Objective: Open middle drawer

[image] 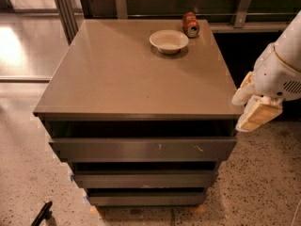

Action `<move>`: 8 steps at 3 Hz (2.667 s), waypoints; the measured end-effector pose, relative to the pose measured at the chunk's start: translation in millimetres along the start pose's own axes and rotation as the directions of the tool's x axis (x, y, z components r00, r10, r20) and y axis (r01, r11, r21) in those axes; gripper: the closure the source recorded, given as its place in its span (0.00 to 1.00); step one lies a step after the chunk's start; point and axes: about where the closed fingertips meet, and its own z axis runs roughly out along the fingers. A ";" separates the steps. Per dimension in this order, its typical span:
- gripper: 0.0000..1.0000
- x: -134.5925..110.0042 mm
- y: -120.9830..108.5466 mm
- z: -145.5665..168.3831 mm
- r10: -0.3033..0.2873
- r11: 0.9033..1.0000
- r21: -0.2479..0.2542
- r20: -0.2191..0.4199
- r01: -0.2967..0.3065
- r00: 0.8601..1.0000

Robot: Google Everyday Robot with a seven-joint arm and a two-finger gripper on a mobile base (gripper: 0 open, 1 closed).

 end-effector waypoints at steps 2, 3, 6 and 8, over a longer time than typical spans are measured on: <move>0.96 20.8 16.3 -4.4 0.011 1.000 -0.001 0.016 -0.011 1.000; 1.00 20.9 16.3 -4.4 0.011 1.000 0.000 0.016 -0.011 1.000; 1.00 28.3 20.4 32.7 0.035 0.999 -0.023 0.074 -0.034 0.997; 1.00 31.6 45.4 91.2 0.031 0.989 -0.148 0.058 -0.022 0.998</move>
Offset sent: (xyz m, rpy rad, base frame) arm -0.0332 -0.0308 -0.0013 0.0274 0.0078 -0.0175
